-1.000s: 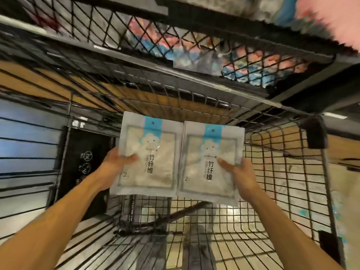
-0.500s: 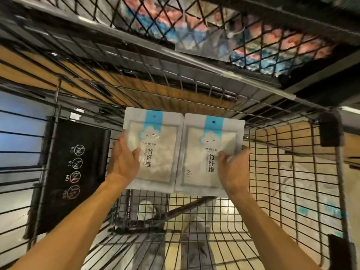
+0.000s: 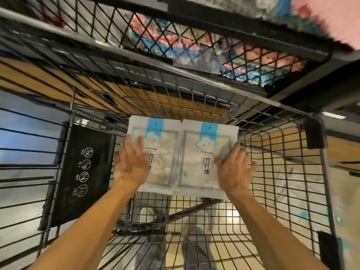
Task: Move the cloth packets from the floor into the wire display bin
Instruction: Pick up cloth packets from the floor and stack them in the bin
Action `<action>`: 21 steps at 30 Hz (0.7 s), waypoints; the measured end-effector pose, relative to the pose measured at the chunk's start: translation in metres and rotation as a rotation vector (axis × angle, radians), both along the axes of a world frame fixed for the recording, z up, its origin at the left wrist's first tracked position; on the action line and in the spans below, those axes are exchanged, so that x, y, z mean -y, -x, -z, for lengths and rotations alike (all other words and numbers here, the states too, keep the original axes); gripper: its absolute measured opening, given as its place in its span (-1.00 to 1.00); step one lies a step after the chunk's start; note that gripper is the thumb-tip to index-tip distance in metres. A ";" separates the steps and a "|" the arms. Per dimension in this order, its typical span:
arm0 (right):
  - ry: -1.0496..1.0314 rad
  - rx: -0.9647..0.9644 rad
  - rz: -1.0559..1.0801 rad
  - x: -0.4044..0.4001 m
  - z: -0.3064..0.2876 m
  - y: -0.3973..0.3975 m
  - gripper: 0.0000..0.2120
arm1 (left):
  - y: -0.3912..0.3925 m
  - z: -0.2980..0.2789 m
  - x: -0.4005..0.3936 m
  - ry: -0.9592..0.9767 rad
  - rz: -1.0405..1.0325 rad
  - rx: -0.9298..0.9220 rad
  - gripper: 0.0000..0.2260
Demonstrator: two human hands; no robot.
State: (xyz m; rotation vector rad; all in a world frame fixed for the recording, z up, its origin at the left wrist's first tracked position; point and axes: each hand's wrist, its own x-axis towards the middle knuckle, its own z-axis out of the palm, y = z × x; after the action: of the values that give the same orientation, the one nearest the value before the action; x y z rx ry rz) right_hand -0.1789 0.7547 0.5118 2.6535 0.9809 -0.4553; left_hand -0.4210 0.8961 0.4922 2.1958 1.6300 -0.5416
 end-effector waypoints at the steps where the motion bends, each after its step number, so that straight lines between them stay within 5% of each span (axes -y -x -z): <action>1: 0.034 -0.022 -0.020 0.001 -0.008 -0.002 -0.20 | -0.001 -0.008 -0.001 -0.008 0.036 -0.014 -0.43; 10: 0.016 -0.101 -0.225 0.005 -0.125 -0.016 -0.21 | -0.017 -0.124 -0.012 -0.104 0.136 -0.005 -0.41; 21: -0.283 -0.106 -0.292 0.005 -0.331 -0.040 -0.22 | -0.050 -0.349 -0.008 -0.321 0.184 0.048 -0.35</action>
State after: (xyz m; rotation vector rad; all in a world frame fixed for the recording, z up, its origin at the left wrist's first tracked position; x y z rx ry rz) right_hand -0.1384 0.7496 0.8425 2.6805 1.5414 -0.4197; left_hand -0.3712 0.9044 0.8411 2.5876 1.5906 -0.2855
